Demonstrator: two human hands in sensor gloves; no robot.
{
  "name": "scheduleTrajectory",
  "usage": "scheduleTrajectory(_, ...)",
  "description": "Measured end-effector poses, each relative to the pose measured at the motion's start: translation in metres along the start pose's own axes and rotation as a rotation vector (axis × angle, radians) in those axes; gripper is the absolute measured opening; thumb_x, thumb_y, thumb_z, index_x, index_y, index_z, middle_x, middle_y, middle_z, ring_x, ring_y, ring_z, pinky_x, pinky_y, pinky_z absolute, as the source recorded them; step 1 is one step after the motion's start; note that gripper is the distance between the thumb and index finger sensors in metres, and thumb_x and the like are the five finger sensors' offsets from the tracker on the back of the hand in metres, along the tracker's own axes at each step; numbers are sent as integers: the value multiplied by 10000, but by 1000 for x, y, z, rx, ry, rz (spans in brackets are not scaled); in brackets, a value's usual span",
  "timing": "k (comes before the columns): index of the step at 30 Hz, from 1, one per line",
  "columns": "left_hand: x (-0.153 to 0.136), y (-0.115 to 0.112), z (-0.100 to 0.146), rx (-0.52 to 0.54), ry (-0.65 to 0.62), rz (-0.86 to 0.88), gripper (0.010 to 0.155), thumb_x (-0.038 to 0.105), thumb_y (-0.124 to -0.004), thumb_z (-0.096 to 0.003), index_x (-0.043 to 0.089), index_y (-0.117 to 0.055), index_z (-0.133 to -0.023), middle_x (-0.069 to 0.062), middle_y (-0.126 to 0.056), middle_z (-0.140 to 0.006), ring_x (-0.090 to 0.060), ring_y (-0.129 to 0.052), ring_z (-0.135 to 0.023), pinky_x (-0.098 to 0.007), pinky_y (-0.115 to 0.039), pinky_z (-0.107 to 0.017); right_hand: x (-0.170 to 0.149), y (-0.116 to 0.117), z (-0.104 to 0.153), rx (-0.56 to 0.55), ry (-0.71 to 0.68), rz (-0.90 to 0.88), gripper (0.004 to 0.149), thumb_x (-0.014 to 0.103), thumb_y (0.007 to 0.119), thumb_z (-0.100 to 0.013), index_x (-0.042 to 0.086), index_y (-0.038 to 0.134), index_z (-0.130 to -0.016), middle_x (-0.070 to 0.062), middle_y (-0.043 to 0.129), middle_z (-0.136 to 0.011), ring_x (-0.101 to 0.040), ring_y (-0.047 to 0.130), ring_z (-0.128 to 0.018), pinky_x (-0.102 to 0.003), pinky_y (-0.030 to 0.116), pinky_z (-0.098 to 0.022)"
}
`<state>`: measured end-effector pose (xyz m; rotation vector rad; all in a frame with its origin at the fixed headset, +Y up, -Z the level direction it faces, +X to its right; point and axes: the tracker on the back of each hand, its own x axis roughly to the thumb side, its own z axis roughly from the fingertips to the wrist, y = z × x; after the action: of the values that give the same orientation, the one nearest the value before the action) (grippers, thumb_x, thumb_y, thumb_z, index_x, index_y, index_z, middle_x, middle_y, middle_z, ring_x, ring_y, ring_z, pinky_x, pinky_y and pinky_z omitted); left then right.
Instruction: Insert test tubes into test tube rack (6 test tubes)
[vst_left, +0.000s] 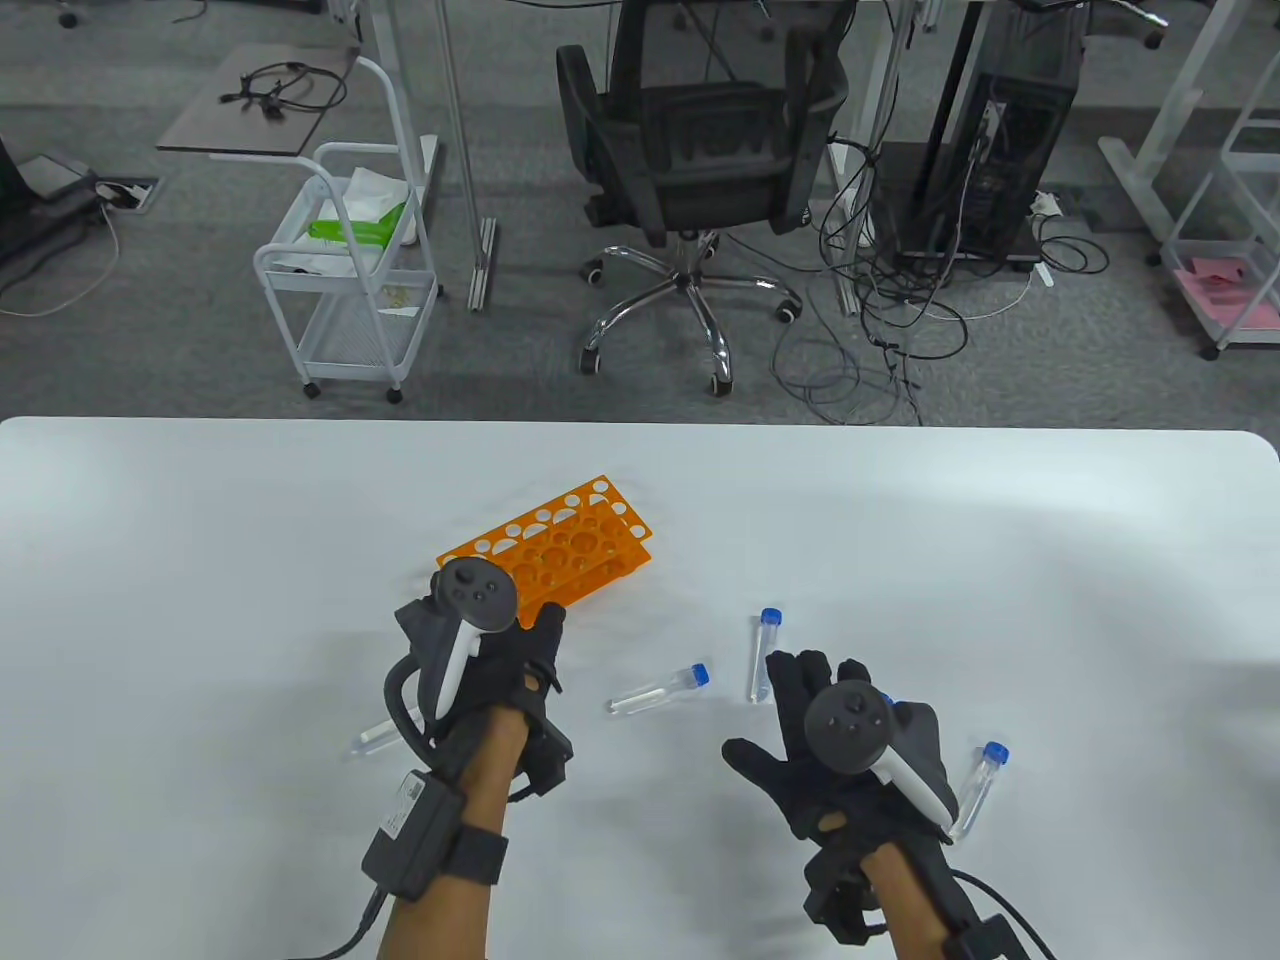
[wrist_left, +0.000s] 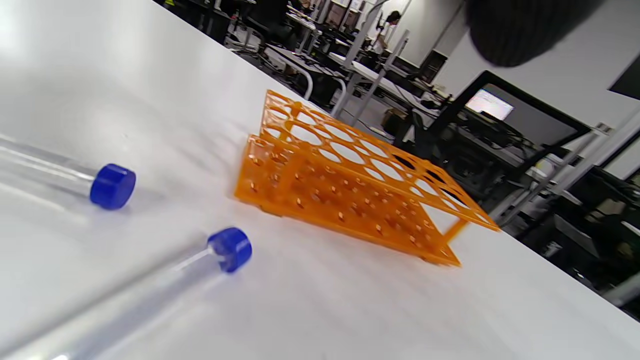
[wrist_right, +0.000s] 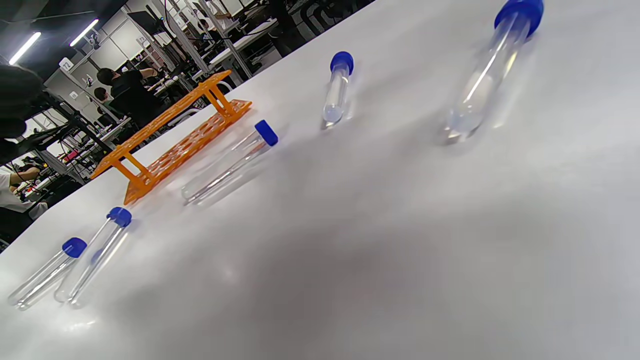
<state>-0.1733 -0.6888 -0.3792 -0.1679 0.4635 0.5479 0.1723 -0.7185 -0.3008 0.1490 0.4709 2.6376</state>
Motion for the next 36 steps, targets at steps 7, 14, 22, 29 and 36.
scheduleTrajectory(7, -24, 0, -54, -6, 193, -30, 884, 648, -684, -411, 95, -398, -1038, -240, -449, -1097, -434, -532, -934, -531, -618, -653, -4, 3, -5, 18, 31, 20, 961, 834, 475, -340, 351, 41, -1047, -66, 32, -1168, -456, -45, -1028, -766, 159, -620)
scheduleTrajectory(14, -40, -4, -80, -26, 290, -81, 897, 686, -693, -384, 78, -518, -1020, -236, -631, -1012, -399, -687, -812, -481, -709, -544, -7, -2, -4, -7, 32, 5, 960, 831, 478, -343, 345, 45, -1050, -70, 39, -1169, -458, -40, -1027, -767, 161, -616)
scheduleTrajectory(22, -49, -14, -98, -105, 314, 2, 880, 678, -716, -384, 70, -577, -1005, -241, -678, -989, -399, -711, -804, -495, -708, -550, -7, -2, -4, -7, 31, 10, 956, 827, 482, -347, 347, 45, -1049, -70, 44, -1170, -459, -40, -1028, -769, 151, -610)
scheduleTrajectory(29, -53, -18, -104, -135, 284, 61, 853, 654, -721, -387, 95, -572, -1013, -233, -656, -1002, -398, -685, -828, -515, -672, -585, -9, -2, -5, -11, 45, 9, 953, 824, 486, -351, 347, 45, -1049, -67, 46, -1171, -457, -35, -1032, -767, 152, -612)
scheduleTrajectory(36, -53, -22, -106, -165, 239, 163, 702, 569, -727, -415, 120, -703, -954, -227, -645, -1010, -398, -686, -830, -507, -677, -578, -9, -2, -5, -8, 54, 14, 949, 820, 488, -354, 345, 50, -1048, -69, 51, -1171, -458, -31, -1032, -767, 155, -611)
